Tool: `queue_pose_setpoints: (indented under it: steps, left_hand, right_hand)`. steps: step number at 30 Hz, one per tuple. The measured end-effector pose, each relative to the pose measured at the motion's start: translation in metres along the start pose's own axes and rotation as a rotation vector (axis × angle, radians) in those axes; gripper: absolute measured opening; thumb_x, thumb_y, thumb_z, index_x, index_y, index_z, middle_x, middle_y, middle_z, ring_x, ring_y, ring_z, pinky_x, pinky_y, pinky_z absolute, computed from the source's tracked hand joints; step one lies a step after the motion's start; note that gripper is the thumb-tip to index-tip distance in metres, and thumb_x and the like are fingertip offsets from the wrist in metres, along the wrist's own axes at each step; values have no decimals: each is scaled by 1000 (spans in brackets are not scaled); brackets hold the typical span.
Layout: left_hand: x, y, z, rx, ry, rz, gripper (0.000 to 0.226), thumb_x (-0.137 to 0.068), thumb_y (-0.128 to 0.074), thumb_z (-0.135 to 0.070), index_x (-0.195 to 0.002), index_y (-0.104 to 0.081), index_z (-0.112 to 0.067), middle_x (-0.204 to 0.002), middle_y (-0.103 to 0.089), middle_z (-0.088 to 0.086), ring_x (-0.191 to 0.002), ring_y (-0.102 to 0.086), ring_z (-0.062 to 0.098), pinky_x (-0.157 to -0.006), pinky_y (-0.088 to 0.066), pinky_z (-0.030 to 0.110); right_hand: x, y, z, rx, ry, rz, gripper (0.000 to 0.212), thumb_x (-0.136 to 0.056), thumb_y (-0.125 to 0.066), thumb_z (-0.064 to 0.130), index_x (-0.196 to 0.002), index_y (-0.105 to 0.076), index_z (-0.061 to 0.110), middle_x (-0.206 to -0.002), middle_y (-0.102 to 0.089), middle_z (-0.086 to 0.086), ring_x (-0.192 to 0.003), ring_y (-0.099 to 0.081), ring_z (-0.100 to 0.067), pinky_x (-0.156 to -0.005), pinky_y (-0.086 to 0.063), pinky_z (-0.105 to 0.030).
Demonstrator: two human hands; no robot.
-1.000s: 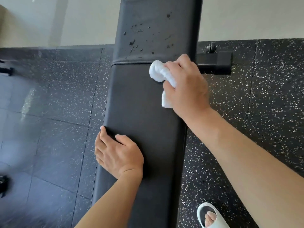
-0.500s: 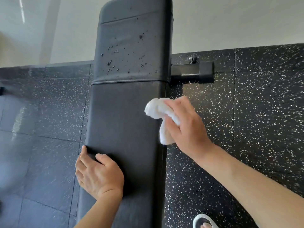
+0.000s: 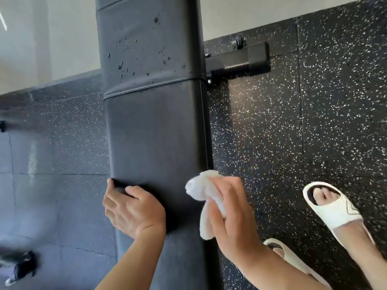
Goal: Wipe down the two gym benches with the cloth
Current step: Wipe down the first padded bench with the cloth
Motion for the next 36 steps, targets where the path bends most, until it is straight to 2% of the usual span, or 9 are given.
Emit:
queue_pose_setpoints:
  steps: [2,5,11,13,20,26,30,33,36]
  left_hand:
    - [-1,0,2,-5,-2,-2,54,-106,-36,-29,-159,-37,-20,-161,-39,13,-146,-35,39,-122,-24,56]
    - [-1,0,-1,-19,-14,9,64,-99,-29,-38,-159,-37,-19,-160,-40,14,-145,-35,40,-122,-25,56]
    - [0,2,-7,-22,2,14,70,-94,-25,-41,-159,-38,-19,-159,-41,15,-144,-36,40,-121,-25,57]
    - [1,3,-10,-26,9,16,70,-94,-26,-40,-159,-38,-18,-158,-42,16,-144,-37,40,-121,-26,57]
    - [1,4,-6,2,15,28,67,-95,-27,-40,-158,-39,-21,-159,-41,10,-145,-37,37,-124,-22,54]
    - [1,2,-3,6,3,35,66,-96,-27,-40,-159,-37,-21,-162,-39,7,-147,-35,35,-125,-20,53]
    - [-1,0,0,23,8,37,57,-105,-35,-34,-161,-35,-21,-163,-38,7,-149,-33,33,-127,-17,50]
    - [-2,0,1,27,-2,27,57,-106,-35,-34,-162,-33,-22,-164,-36,7,-151,-31,32,-127,-16,48]
    - [-2,-1,0,51,-21,26,58,-106,-33,-36,-162,-32,-22,-164,-36,6,-152,-29,31,-128,-15,48]
  right_hand:
    - [13,-3,-1,-19,-12,37,38,-101,-50,17,-138,-52,23,-131,-49,8,-119,-56,-11,-98,-47,-26]
    - [-18,-2,2,-4,-18,34,33,-101,-48,19,-133,-51,23,-122,-46,8,-111,-53,-3,-91,-45,-17]
    - [-187,21,12,56,-31,-184,29,-98,-51,9,-126,-59,8,-115,-50,-6,-96,-47,-8,-81,-38,-11]
    - [-218,24,16,102,-8,-217,28,-97,-51,10,-123,-61,7,-114,-51,-7,-95,-47,-8,-78,-37,-16]
    - [-111,11,14,96,42,-59,30,-96,-57,5,-124,-57,17,-117,-45,4,-102,-51,-4,-89,-38,-10]
    - [28,-6,6,33,27,107,40,-99,-52,17,-138,-55,24,-136,-48,2,-123,-57,-16,-102,-43,-20]
    - [5,-10,14,77,46,38,33,-95,-50,12,-126,-58,22,-124,-50,2,-113,-54,-4,-91,-46,-17]
    - [-54,1,19,87,10,-138,25,-96,-54,5,-115,-56,21,-115,-48,3,-103,-48,8,-86,-43,-14]
    - [-100,10,22,135,-22,-255,16,-96,-55,9,-112,-59,12,-113,-51,-3,-90,-48,-7,-78,-43,-29]
Point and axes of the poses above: each hand's wrist, its own x-axis away from the middle knuckle, its own y-axis out of the back of the hand, z = x × y, the point moved 10 cm from there along -x, towards the middle knuckle
